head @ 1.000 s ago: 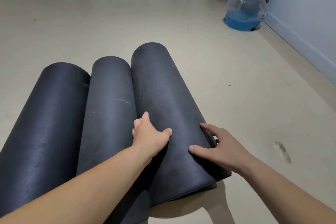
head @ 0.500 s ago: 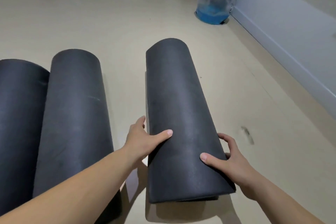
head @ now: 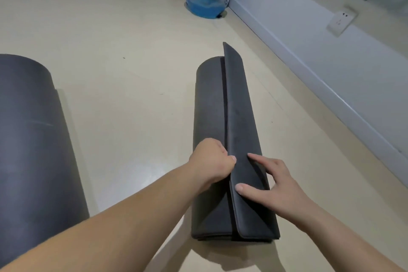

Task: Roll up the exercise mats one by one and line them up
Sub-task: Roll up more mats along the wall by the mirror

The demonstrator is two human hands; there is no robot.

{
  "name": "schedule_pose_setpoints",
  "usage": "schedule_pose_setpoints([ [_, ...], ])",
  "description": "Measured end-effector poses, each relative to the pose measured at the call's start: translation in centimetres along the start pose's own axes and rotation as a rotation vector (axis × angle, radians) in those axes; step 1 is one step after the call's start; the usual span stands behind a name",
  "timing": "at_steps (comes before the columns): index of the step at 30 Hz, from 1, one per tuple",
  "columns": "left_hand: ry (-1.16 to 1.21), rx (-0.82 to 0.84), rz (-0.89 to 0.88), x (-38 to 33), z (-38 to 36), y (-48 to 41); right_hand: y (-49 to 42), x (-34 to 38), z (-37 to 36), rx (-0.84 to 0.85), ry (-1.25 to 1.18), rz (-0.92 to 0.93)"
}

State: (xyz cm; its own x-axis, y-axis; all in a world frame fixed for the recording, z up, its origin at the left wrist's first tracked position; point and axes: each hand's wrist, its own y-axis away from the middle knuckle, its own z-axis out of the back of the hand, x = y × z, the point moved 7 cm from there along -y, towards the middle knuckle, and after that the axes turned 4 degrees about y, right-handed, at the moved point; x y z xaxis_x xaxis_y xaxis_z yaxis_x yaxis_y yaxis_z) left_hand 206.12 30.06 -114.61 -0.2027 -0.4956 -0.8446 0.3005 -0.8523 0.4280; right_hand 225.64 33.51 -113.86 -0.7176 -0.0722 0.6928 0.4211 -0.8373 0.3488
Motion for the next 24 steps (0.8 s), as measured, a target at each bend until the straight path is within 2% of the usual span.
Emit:
schedule_pose_setpoints([
  [3,-0.117,-0.020,-0.003,0.4,-2.2,0.0,-0.2,-0.5,-0.1,-0.036,0.205,0.038],
  [6,0.029,-0.147,0.053,2.8,-1.8,0.2,-0.1,-1.2,-1.0,-0.088,0.349,0.049],
  [8,0.083,-0.205,0.149,5.0,-1.1,0.0,-0.2,-1.1,-1.8,-0.112,0.426,0.052],
  [11,0.267,-0.129,0.281,7.5,-1.5,-0.5,-0.4,-1.3,-2.2,-0.081,0.368,0.020],
  [13,0.353,-0.041,0.293,8.0,-2.8,-0.8,-0.6,-1.6,-2.1,-0.028,0.304,0.011],
  [17,0.192,-0.054,0.192,8.4,-4.1,-2.7,-0.4,-3.0,-1.1,0.012,0.228,-0.002],
  [19,0.069,-0.048,0.164,6.4,-4.3,-1.3,0.8,-4.0,-0.9,0.002,0.154,-0.004],
  [21,-0.146,-0.033,0.135,4.3,-5.1,0.0,2.9,-5.5,-1.4,-0.054,0.065,-0.028],
  [24,-0.561,0.077,0.005,0.5,-8.2,0.6,6.8,-8.0,-2.2,-0.142,-0.095,-0.127],
])
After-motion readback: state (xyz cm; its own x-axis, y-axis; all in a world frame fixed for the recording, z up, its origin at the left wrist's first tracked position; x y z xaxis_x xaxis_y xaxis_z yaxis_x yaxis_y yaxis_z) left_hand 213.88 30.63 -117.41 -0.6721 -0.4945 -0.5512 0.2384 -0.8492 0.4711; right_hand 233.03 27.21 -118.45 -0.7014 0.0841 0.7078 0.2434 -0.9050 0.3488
